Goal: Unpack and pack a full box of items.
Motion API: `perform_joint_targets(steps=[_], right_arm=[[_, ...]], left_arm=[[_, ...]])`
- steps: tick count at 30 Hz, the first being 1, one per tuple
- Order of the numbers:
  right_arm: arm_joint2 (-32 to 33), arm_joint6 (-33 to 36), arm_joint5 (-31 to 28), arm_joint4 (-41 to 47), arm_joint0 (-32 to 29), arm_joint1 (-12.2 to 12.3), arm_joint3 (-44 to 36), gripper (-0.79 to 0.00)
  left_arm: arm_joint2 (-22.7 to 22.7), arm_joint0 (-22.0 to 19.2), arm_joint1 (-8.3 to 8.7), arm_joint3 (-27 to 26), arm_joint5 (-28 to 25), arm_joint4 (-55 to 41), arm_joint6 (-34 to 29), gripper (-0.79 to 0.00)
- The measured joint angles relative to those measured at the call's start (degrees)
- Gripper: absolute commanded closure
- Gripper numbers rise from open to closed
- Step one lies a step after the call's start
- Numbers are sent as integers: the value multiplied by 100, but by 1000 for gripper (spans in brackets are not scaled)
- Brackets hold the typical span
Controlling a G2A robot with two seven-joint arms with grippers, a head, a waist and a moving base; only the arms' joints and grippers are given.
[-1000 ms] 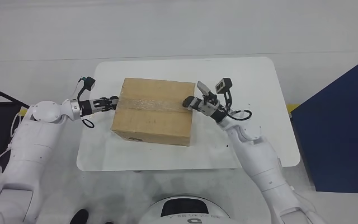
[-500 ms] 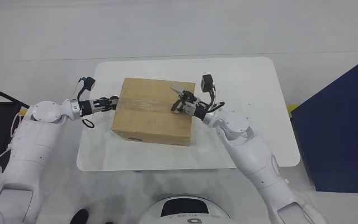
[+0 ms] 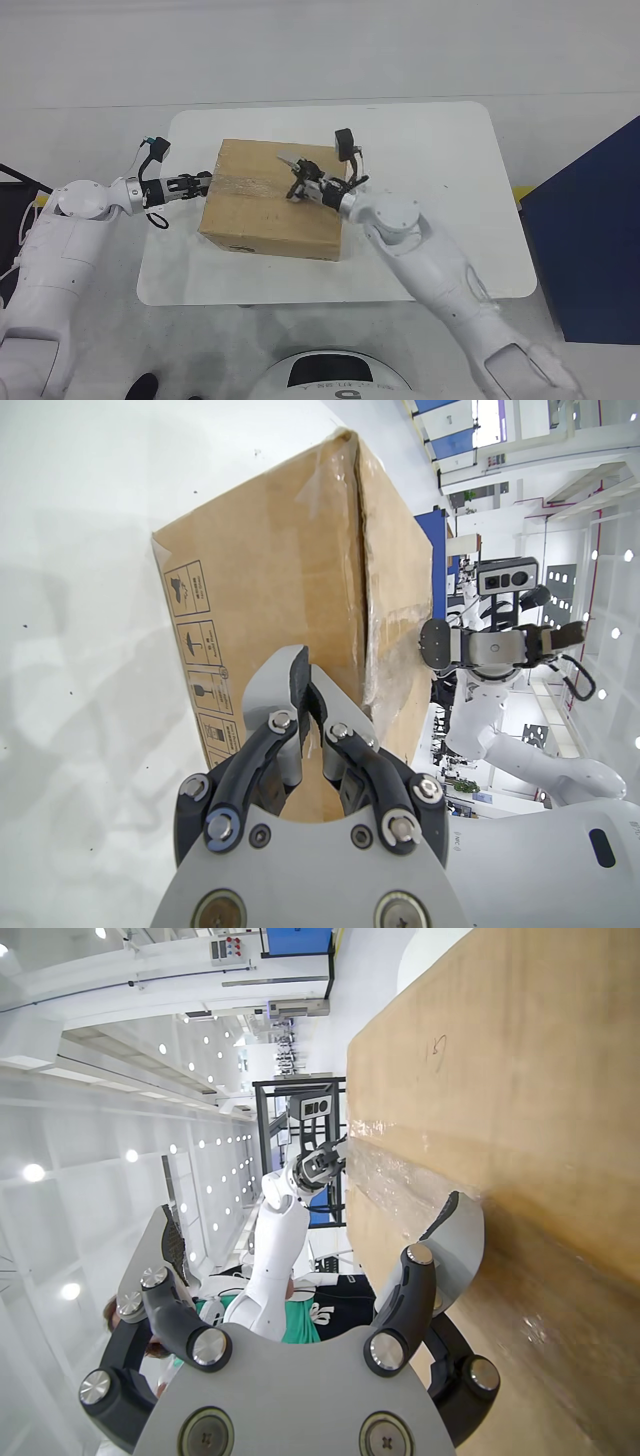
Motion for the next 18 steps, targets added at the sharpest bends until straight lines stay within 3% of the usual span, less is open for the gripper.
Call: perform_joint_targets(steps=[8, 18], right_arm=[[-555, -202, 363, 176, 651, -257, 690, -785], [-1041, -372, 326, 280, 1075, -543, 1164, -785]], left_arm=[[0, 0, 0, 0, 0, 0, 0, 0], [0, 0, 0, 0, 0, 0, 0, 0]])
